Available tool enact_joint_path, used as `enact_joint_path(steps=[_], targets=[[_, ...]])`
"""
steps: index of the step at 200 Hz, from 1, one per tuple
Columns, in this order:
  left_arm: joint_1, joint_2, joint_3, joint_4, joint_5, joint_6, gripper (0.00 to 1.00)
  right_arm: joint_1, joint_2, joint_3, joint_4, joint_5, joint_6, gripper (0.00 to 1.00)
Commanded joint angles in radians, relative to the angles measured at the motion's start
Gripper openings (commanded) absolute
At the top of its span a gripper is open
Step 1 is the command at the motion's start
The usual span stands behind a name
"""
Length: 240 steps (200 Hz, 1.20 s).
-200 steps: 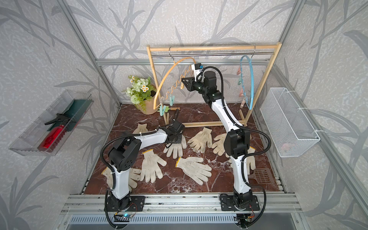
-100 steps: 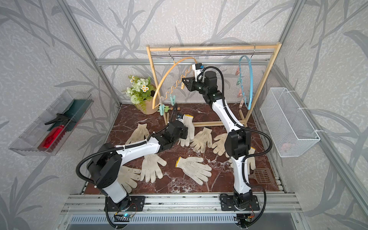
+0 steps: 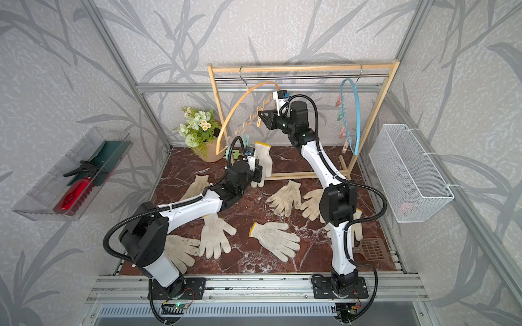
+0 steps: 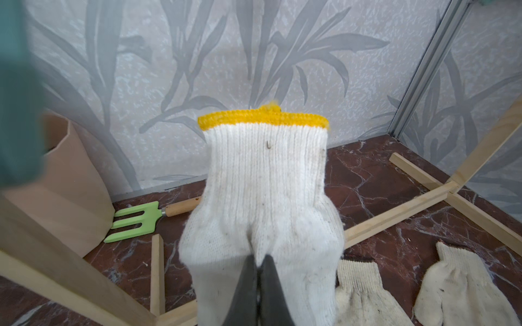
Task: Clip the gloves onto a hanger to dry
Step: Pick up the glove from the center of the board, then clamp the glove onto the hanger.
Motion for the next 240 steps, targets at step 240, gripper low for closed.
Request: enact_joint_path(steps=[240], targets=[[0.094,0.058,0.246,0.011,0.069,0.049,0.00,-0.012,-0.052,-0.029,0.063,-0.045,0.034,0.16]])
